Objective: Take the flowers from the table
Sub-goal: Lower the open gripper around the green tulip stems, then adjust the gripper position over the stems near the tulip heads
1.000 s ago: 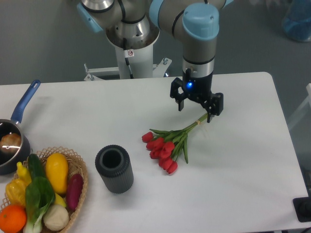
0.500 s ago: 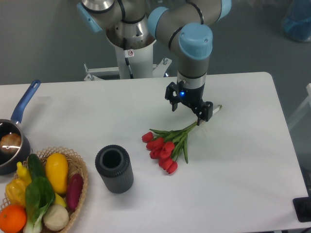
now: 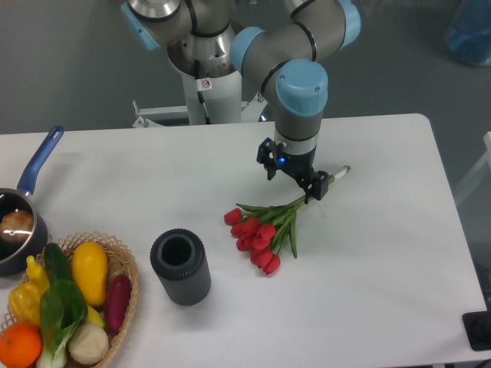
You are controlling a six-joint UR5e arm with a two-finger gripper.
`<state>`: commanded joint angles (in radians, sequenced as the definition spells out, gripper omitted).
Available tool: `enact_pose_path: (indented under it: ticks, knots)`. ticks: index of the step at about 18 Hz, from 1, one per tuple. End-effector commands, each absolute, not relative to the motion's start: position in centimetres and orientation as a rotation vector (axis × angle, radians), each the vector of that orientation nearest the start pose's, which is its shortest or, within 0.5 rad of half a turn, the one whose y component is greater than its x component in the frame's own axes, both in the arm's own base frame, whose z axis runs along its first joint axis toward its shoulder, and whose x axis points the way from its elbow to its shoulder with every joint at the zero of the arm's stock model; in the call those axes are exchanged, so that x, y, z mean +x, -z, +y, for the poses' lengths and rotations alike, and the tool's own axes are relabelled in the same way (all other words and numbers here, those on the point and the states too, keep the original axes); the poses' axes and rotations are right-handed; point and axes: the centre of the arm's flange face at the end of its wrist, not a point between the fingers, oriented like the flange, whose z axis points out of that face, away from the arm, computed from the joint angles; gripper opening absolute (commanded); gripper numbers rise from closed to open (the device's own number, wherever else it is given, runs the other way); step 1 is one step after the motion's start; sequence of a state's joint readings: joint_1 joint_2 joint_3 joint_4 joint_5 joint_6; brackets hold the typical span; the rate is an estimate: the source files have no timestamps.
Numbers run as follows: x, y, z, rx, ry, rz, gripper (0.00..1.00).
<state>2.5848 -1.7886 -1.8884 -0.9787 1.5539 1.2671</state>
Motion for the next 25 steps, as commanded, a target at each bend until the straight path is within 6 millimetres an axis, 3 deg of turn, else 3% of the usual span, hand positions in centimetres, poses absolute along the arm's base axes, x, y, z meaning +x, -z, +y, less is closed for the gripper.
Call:
enact_pose_path:
  ticks: [25]
  knots:
    - [-40.1, -25.3, 40.6, -3.106, -0.006, 0.373, 1.0]
